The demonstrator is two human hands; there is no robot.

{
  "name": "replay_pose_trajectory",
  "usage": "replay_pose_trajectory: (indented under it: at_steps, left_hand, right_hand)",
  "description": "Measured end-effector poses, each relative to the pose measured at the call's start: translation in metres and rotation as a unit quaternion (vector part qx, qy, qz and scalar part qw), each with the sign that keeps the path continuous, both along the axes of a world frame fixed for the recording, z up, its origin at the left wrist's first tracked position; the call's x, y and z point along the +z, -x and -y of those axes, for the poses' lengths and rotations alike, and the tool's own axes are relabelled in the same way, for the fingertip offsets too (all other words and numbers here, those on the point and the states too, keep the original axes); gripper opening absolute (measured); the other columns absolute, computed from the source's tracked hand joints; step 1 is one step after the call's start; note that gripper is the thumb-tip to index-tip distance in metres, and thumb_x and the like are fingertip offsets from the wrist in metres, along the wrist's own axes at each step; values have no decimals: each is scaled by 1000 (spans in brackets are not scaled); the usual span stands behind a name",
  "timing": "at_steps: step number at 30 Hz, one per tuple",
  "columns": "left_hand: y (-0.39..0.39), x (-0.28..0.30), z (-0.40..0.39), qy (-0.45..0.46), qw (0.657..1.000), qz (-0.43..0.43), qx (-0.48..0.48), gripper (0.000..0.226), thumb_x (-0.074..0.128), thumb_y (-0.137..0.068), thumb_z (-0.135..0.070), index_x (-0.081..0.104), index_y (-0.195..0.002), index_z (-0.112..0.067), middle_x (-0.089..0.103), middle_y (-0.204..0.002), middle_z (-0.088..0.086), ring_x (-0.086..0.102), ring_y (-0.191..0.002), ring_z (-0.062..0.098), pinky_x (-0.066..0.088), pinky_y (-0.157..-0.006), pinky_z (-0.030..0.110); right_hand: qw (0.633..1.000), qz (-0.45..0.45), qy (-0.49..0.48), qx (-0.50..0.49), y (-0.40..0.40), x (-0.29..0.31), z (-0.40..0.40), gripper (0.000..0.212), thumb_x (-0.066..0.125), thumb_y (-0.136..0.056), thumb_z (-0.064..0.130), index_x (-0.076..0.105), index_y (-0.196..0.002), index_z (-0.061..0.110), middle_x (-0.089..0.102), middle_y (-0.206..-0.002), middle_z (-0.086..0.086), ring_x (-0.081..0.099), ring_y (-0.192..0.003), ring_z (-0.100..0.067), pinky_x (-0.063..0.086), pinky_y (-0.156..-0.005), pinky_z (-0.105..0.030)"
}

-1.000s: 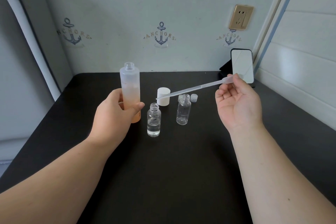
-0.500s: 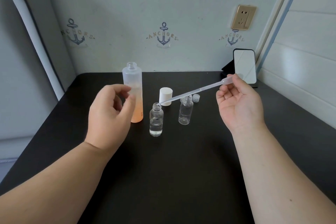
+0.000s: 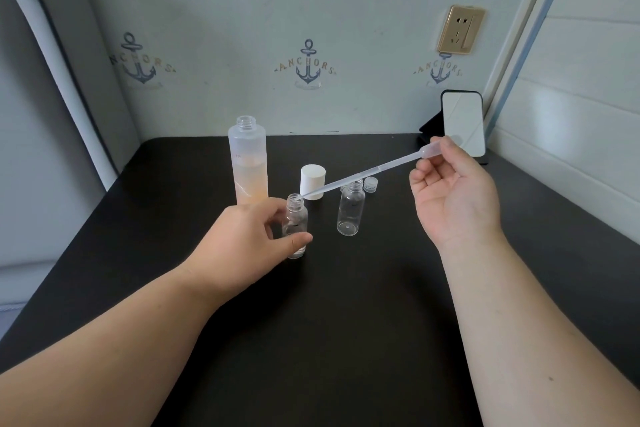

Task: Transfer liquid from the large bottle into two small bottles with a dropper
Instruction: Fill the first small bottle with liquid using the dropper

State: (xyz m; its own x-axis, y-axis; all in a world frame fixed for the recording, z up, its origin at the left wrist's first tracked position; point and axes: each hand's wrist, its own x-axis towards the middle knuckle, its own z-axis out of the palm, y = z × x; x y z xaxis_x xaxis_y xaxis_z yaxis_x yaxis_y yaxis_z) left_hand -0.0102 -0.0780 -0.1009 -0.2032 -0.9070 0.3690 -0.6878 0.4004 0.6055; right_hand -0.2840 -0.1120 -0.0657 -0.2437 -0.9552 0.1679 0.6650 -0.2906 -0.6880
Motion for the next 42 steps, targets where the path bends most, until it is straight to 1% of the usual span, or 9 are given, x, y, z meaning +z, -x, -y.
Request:
replay_pose_trajectory:
  at_steps: [5, 9, 16, 19, 24, 29, 35, 38, 42]
  left_hand:
    - [-1, 3, -2, 16, 1000, -15, -20, 18, 75, -84, -39, 62, -94, -45, 59, -87, -36, 57, -75, 5, 44, -65, 10]
    - [-1, 3, -3, 22, 999, -28, -35, 28, 74, -83, -40, 58, -98, -57, 60, -92, -33, 57, -76, 7, 45, -67, 12]
    - [-4, -2, 1, 34, 998, -4, -44, 30, 74, -82, -43, 57, -100, -59, 60, -94, -31, 57, -80, 4, 41, -67, 8]
    - [-4, -4, 4, 36, 999, -2, -39, 27, 73, -82, -44, 60, -104, -55, 60, -95, -29, 57, -80, 2, 39, -67, 7]
    - [-4, -5, 4, 38, 999, -3, -39, 25, 70, -82, -48, 59, -102, -59, 60, -96, -29, 59, -79, 3, 42, -66, 8]
    - [-4, -5, 3, 45, 998, 1, -34, 28, 73, -83, -45, 56, -97, -62, 59, -91, -33, 59, -78, 5, 42, -65, 7]
    - [-4, -5, 3, 42, 999, 0, -33, 25, 72, -82, -45, 61, -102, -55, 59, -90, -33, 58, -76, 7, 42, -66, 8]
    - [-4, -5, 3, 40, 999, -1, -34, 25, 72, -82, -46, 60, -101, -56, 60, -94, -30, 58, -76, 8, 43, -66, 11]
    - [-4, -3, 2, 40, 999, 1, -32, 27, 73, -83, -45, 57, -100, -58, 58, -93, -33, 58, -77, 5, 44, -64, 11]
  right_hand:
    - [1000, -5, 8, -4, 0, 0, 0, 18, 68, -90, 15, 77, -74, 15, 68, -75, -1, 60, -64, -13, 51, -63, -23]
    - [1000, -11, 11, -5, 0, 1, 0, 19, 68, -90, 15, 76, -73, 15, 67, -75, -1, 59, -64, -13, 51, -64, -22]
    - [1000, -13, 15, 6, -2, 2, 0, 20, 66, -91, 14, 75, -73, 13, 66, -76, -1, 58, -65, -13, 49, -64, -22]
    - [1000, -18, 10, 3, -3, 2, 0, 21, 65, -93, 13, 74, -73, 12, 66, -75, -2, 57, -65, -12, 48, -64, -21]
    - [1000, -13, -8, -4, -4, 3, -2, 22, 66, -93, 11, 75, -73, 12, 67, -75, -2, 56, -63, -12, 46, -62, -20]
    - [1000, -14, -22, -9, -5, 4, -3, 25, 66, -93, 9, 77, -71, 14, 67, -74, -2, 56, -60, -12, 45, -59, -20]
    - [999, -26, -31, -11, -5, 3, -3, 25, 66, -92, 8, 78, -72, 15, 68, -74, -2, 54, -57, -11, 44, -57, -20]
    - [999, -30, -32, -12, -4, 3, -2, 24, 66, -92, 8, 78, -73, 15, 68, -74, -2, 53, -56, -11, 44, -56, -20]
    - [999, -32, -30, -14, -3, 3, -2, 22, 67, -92, 7, 77, -74, 14, 67, -75, -2, 52, -56, -10, 44, -56, -19]
